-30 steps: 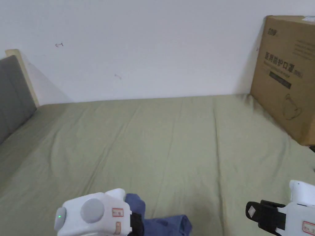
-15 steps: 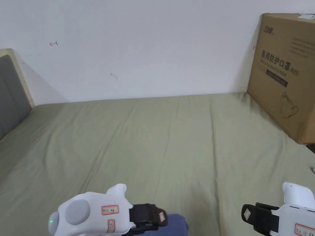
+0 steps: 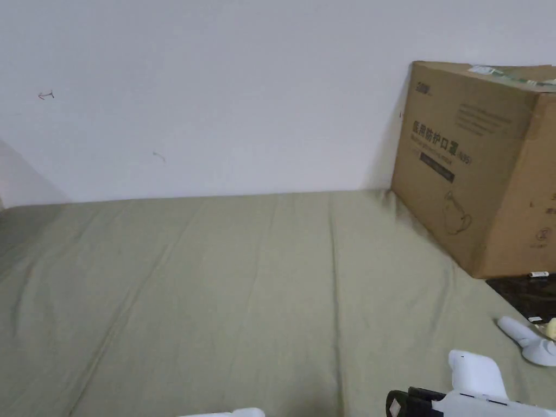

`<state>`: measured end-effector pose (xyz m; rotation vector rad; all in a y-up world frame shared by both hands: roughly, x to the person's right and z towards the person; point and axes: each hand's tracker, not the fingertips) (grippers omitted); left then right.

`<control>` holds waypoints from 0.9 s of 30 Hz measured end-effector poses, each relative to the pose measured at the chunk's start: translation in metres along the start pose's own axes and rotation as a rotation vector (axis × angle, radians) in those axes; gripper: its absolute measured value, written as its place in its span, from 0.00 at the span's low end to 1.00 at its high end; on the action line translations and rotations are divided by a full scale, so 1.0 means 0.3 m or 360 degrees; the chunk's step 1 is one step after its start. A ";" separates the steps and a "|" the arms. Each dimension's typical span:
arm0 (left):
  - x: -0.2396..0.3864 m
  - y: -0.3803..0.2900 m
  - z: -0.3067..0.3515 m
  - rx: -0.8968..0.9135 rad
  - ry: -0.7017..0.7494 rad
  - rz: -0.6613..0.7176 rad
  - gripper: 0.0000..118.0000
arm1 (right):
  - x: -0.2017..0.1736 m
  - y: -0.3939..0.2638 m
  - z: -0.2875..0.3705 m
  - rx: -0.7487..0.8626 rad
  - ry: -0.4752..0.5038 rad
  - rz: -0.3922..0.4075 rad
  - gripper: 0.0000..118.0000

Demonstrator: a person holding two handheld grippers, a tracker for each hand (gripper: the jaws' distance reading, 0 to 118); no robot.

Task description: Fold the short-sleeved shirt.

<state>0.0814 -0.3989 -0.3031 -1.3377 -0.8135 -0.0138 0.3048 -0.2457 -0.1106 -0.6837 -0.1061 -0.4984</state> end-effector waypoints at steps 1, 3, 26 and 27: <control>-0.006 0.003 -0.009 0.0024 -0.0078 0.0042 0.00 | -0.002 -0.002 0.005 0.0003 -0.0004 0.0002 0.00; -0.034 0.003 0.017 0.0049 -0.0206 0.0203 0.01 | -0.007 -0.005 0.014 0.0007 0.0004 -0.0009 0.00; 0.106 -0.337 1.002 0.1988 0.0869 -0.0332 0.01 | -0.387 0.095 0.128 0.1124 -0.0366 0.0455 0.00; 0.109 -0.339 0.999 0.1993 0.0881 -0.0323 0.01 | -0.383 0.096 0.139 0.1129 -0.0366 0.0463 0.00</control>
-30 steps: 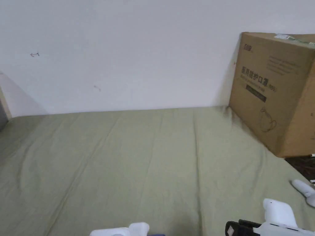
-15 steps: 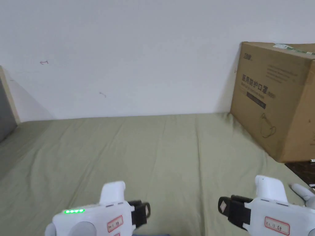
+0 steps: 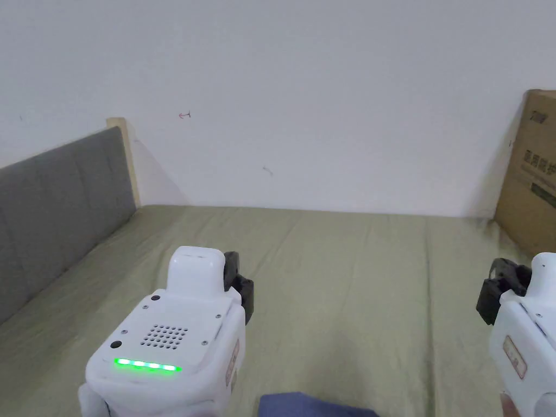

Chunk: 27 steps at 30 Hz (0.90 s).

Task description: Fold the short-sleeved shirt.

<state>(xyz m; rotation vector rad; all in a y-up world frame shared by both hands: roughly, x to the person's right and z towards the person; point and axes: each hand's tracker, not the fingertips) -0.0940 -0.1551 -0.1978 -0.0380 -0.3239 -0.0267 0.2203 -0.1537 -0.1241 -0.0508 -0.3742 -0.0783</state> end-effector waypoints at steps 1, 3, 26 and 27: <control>0.002 -0.001 0.000 0.0001 0.0009 -0.0001 0.01 | 0.000 0.004 0.004 0.0006 -0.0003 0.0014 0.00; 0.011 0.003 -0.008 -0.0011 0.0017 -0.0034 0.01 | 0.003 0.018 0.012 0.0026 -0.0003 0.0041 0.00; -0.283 -0.215 -0.129 -0.0710 -0.0302 0.0454 0.01 | -0.026 -0.801 -0.397 -0.1946 0.0821 -0.0560 0.00; -0.321 -0.258 -0.164 -0.0841 -0.0472 0.0622 0.01 | -0.017 -0.806 -0.398 -0.1940 0.0845 -0.0622 0.00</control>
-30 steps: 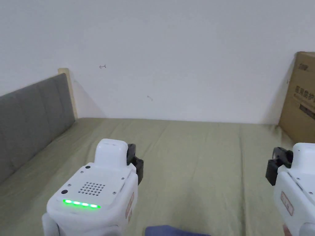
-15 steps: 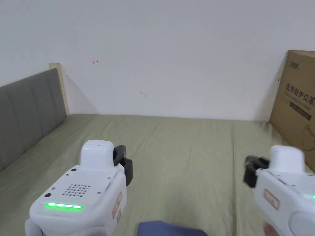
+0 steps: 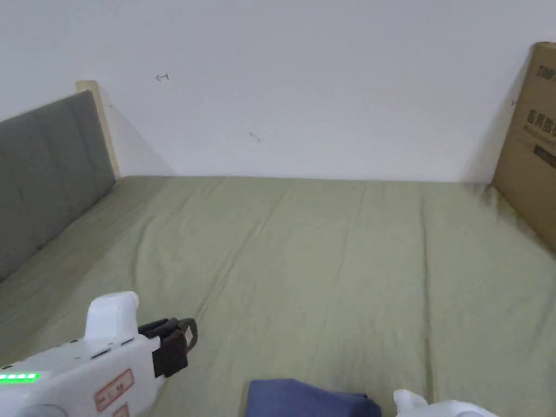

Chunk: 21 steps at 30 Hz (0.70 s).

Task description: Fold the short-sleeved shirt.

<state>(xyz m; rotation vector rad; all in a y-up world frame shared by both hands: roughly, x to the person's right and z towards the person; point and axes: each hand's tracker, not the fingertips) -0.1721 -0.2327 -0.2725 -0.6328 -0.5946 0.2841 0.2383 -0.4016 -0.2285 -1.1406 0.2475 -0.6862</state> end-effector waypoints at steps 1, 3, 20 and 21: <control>-0.056 -0.011 -0.038 -0.0122 -0.0164 0.0132 0.01 | 0.006 -0.005 0.005 -0.0002 -0.0001 0.0002 0.00; -0.182 -0.058 -0.136 -0.0376 -0.0471 0.0470 0.01 | 0.012 -0.007 0.006 -0.0003 0.0011 0.0011 0.00; -0.302 -0.453 -0.765 -0.0997 -0.1213 0.1021 0.97 | 0.037 -0.005 0.004 -0.0051 0.0066 -0.0109 0.00; -0.300 -0.452 -0.756 -0.0949 -0.1166 0.0983 0.85 | 0.033 -0.005 0.005 -0.0050 0.0062 -0.0108 0.00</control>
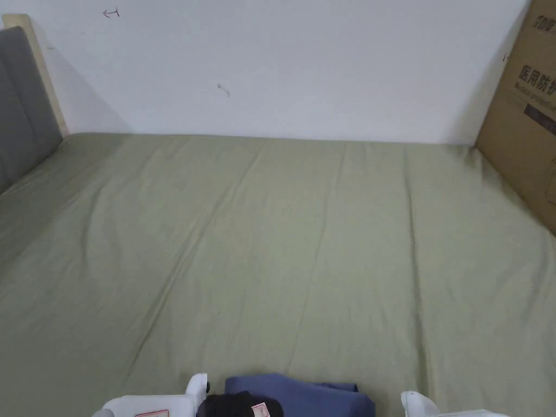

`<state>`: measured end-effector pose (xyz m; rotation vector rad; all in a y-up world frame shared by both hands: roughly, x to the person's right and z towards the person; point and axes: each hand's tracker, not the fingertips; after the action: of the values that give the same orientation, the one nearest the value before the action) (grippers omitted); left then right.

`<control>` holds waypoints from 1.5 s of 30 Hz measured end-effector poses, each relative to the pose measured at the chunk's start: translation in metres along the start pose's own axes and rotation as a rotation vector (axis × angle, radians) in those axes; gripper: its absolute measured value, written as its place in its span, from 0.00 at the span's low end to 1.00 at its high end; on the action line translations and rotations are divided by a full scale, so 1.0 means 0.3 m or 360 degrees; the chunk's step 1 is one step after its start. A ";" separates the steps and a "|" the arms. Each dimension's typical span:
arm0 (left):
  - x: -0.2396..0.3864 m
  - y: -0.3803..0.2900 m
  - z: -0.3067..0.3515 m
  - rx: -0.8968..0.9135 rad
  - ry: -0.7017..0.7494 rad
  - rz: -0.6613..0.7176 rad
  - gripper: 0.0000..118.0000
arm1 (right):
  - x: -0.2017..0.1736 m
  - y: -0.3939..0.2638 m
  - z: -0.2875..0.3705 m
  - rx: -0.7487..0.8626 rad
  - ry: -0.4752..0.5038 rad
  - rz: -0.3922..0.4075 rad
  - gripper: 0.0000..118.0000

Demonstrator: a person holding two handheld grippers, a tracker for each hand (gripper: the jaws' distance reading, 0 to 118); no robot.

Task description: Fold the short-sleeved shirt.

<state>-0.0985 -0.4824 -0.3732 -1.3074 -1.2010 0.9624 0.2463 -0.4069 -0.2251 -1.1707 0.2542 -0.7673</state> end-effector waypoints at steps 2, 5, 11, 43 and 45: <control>-0.017 -0.012 0.026 0.0070 0.0076 -0.0066 0.19 | 0.007 -0.006 0.001 0.0010 0.0010 -0.0017 0.00; -0.055 -0.032 0.076 0.0139 0.0142 0.0095 0.19 | 0.020 -0.019 0.002 0.0026 0.0061 -0.0080 0.00; 0.208 -0.069 0.131 0.0187 0.0426 -0.0186 0.20 | -0.043 -0.029 0.072 0.0035 0.0034 -0.0094 0.00; 0.437 0.048 1.124 0.0478 0.2506 -0.0621 0.96 | -0.315 -0.065 0.241 0.0213 -0.0171 0.0146 0.00; 0.447 0.034 1.038 0.0490 0.2491 -0.0593 0.96 | -0.307 -0.069 0.261 0.0225 -0.0164 0.0142 0.00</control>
<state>-0.3794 -0.2949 -0.4044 -1.0491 -0.0169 -0.2653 0.2146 -0.2927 -0.1941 -1.0549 0.1625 -0.6346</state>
